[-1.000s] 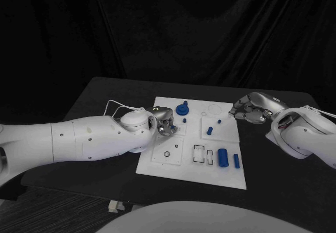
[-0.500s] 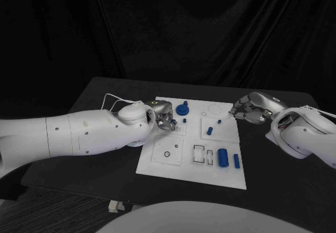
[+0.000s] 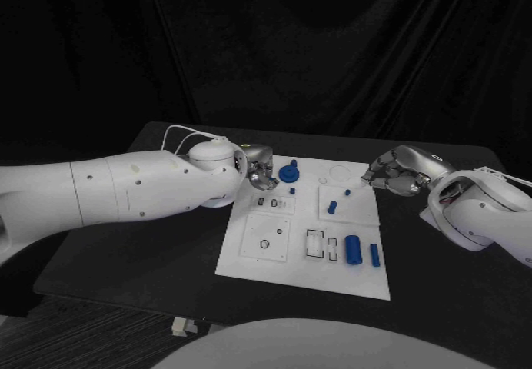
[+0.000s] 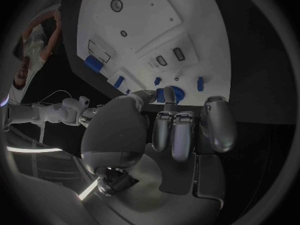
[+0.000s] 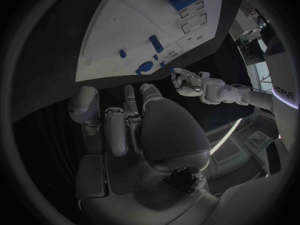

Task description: Assemble the parts on the task board

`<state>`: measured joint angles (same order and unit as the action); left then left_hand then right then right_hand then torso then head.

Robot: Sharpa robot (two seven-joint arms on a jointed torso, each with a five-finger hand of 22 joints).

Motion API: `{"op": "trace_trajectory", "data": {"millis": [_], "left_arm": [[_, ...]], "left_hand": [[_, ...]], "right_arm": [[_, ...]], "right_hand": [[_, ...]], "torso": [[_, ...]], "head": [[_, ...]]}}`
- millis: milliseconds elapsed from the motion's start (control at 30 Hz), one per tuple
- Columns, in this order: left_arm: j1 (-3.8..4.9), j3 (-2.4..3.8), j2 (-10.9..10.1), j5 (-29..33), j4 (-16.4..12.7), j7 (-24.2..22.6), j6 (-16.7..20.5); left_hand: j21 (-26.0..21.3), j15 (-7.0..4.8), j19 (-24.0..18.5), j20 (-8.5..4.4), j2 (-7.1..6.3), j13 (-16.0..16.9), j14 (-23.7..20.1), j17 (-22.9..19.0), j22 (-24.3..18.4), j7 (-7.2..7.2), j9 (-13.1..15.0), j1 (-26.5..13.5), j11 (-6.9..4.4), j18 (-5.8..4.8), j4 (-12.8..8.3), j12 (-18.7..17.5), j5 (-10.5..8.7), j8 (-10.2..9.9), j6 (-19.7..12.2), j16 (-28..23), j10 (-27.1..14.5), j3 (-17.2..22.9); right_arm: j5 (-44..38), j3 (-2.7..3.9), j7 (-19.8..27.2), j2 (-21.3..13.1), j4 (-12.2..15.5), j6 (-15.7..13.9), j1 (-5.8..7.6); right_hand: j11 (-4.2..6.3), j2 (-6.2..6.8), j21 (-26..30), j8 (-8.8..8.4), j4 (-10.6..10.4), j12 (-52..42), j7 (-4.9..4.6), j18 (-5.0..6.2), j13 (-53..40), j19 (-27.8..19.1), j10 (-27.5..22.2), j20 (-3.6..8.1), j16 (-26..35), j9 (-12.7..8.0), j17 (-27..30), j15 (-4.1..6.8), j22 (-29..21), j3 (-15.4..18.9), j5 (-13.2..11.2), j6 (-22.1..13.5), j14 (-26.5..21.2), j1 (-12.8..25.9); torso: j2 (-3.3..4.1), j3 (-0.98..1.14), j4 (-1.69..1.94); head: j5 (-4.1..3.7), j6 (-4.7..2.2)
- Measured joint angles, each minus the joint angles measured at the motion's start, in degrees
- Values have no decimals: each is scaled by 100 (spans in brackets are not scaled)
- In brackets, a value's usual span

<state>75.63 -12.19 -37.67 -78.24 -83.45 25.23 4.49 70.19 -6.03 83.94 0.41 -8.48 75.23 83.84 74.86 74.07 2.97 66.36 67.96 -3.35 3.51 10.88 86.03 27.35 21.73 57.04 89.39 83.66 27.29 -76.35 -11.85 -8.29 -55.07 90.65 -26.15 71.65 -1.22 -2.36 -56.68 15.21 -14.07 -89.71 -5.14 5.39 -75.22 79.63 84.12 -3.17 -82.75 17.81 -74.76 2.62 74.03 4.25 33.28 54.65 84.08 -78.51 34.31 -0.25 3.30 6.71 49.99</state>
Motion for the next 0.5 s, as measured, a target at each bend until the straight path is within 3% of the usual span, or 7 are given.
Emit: {"op": "trace_trajectory", "data": {"millis": [100,200,500], "left_arm": [[155,6,179,339,328,-9,-500],[233,7,347,714,656,-11,-953],[307,3,752,1645,1362,71,-1885]], "left_hand": [[-66,1,-21,20,0,0,0,0,0,0,0,0,9,0,0,-1,-1,0,0,-3,9,0],[-66,1,-21,21,0,0,0,0,0,0,0,0,10,0,0,-1,-1,0,0,-3,8,0],[-67,1,-151,-10,1,0,0,0,0,1,0,-1,10,0,-50,-70,-1,-1,-1,-4,8,-50]], "right_arm": [[7,0,4,2,13,-2,0],[13,0,8,8,37,-6,0],[21,0,14,10,71,-12,-1]], "right_hand": [[0,-21,0,0,0,-1,0,0,-19,0,0,0,0,0,0,0,0,0,0,0,0,-22],[0,-21,0,0,0,-1,0,0,-19,0,0,0,0,0,0,0,0,0,0,0,0,-22],[0,-21,0,0,0,-2,0,0,-19,0,0,0,0,1,0,0,0,0,0,0,0,-22]], "torso": [[1,-2,1],[1,-3,2],[-1,-2,-3]], "head": [[-1,0],[-14,0],[-26,0]]}}
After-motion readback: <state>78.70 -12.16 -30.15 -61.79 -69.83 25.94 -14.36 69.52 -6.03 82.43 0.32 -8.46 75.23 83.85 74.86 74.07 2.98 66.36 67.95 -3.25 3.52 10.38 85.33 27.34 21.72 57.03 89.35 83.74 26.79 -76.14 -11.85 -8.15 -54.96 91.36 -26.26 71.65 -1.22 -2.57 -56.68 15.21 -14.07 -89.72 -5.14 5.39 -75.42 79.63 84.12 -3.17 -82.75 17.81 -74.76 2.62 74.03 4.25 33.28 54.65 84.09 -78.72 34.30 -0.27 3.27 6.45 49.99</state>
